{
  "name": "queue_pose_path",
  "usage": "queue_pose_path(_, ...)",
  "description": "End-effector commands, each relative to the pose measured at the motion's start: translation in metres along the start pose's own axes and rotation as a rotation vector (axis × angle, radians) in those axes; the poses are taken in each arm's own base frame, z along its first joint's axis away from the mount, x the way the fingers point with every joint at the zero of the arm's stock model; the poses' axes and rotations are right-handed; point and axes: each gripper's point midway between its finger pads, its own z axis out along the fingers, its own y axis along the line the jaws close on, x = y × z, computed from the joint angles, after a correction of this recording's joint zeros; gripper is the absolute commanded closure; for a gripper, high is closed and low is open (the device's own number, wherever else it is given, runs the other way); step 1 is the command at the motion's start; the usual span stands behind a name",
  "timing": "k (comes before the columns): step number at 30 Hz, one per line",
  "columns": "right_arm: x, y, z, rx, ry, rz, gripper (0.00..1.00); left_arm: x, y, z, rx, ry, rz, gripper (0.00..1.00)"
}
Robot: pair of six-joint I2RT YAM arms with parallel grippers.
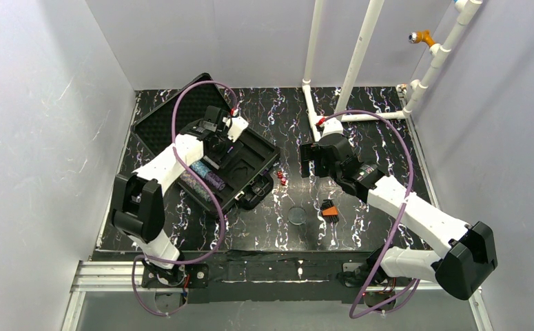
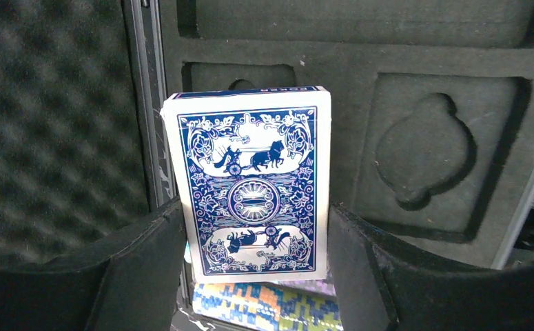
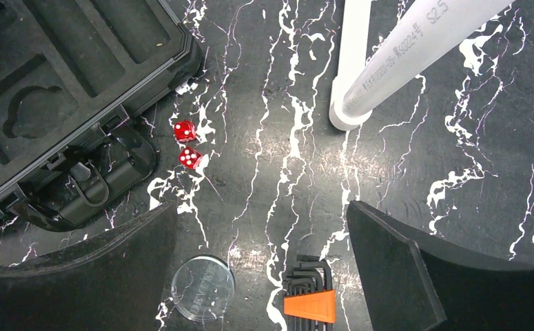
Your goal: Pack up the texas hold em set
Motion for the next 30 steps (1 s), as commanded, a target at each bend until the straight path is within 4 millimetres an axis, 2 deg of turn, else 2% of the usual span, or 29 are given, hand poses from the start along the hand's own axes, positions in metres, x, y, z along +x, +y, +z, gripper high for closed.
queue_pose_path(1, -0.011, -0.005, -0.009, 0.01, -0.041, 0.01, 0.0, -0.017, 0.024, 0.0, -0.033, -0.055, 0.057, 1.0)
queue_pose_path(8, -0.011, -0.008, -0.011, 0.021, -0.045, 0.004, 0.0, -0.005, 0.033, 0.02, -0.017, -0.028, 0.064, 1.0)
queue_pose_path(15, -0.009, -0.009, -0.011, 0.024, -0.043, 0.0, 0.0, 0.003, 0.031, 0.038, -0.01, -0.007, 0.053, 1.0)
queue_pose_path(26, -0.006, -0.011, -0.012, 0.026, -0.039, 0.004, 0.0, 0.004, 0.018, 0.043, 0.046, -0.036, 0.054, 1.0)
queue_pose_path(30, -0.004, -0.011, -0.012, 0.026, -0.038, 0.006, 0.0, 0.003, 0.008, 0.042, 0.098, -0.063, 0.089, 1.0)
